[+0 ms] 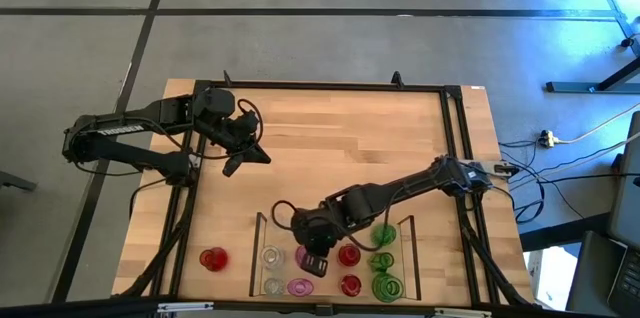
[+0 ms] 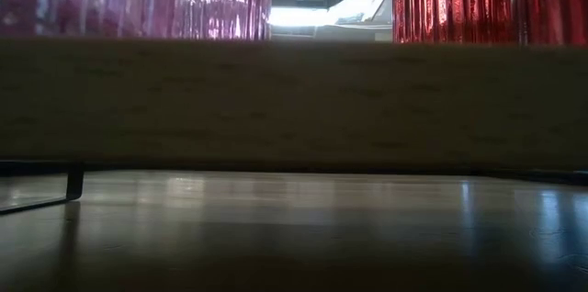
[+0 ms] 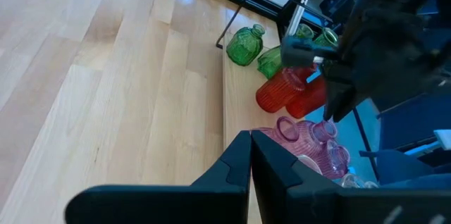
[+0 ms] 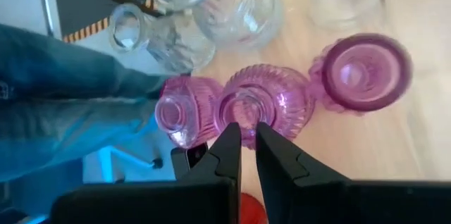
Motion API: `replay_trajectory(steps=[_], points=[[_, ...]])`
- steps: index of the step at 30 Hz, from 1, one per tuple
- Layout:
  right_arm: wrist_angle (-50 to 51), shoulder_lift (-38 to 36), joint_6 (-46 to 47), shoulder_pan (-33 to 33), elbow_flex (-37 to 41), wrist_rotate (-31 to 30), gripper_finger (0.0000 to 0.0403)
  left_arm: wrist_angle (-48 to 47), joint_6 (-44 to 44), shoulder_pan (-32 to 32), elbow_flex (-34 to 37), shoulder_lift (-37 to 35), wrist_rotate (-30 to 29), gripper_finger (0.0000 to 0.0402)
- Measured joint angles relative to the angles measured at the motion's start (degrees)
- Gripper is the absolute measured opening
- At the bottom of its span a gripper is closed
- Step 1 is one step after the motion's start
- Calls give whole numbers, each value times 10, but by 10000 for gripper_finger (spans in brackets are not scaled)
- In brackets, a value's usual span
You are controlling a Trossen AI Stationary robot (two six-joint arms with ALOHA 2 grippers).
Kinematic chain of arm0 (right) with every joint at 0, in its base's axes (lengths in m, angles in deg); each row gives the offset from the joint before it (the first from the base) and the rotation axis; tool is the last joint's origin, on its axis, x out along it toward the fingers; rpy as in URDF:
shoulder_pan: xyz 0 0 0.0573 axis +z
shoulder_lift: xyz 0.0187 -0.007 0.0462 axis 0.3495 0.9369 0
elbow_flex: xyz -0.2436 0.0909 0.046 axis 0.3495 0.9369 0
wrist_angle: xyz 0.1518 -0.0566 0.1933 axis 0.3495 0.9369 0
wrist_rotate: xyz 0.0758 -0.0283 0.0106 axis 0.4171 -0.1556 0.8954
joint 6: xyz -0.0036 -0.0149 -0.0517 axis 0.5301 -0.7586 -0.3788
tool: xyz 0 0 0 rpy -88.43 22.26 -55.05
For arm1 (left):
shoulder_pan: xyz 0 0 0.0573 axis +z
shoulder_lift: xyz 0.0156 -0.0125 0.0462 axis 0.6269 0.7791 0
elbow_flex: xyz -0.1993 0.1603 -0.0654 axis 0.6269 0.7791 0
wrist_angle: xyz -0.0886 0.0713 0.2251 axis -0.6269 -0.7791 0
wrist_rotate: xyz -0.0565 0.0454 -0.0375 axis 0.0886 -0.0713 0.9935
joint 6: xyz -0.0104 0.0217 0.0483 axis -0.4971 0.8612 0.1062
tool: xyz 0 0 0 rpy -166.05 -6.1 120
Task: Sort vases onto shelf
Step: Put the purple vase aligned with the other purple vases on the shelf
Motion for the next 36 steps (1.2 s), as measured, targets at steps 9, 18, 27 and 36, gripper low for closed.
replay_trajectory(steps=[9,18,27,36], points=[[7,-27,17,0,0,-32,28,0,0,0,0,0,3,5],[8,-20,23,11,52,-13,28,0,-4,0,0,0,3,5],[-20,-20,30,10,115,14,28,0,-10,0,0,0,4,5],[-57,-20,27,10,114,14,28,0,-15,0,0,0,4,5]])
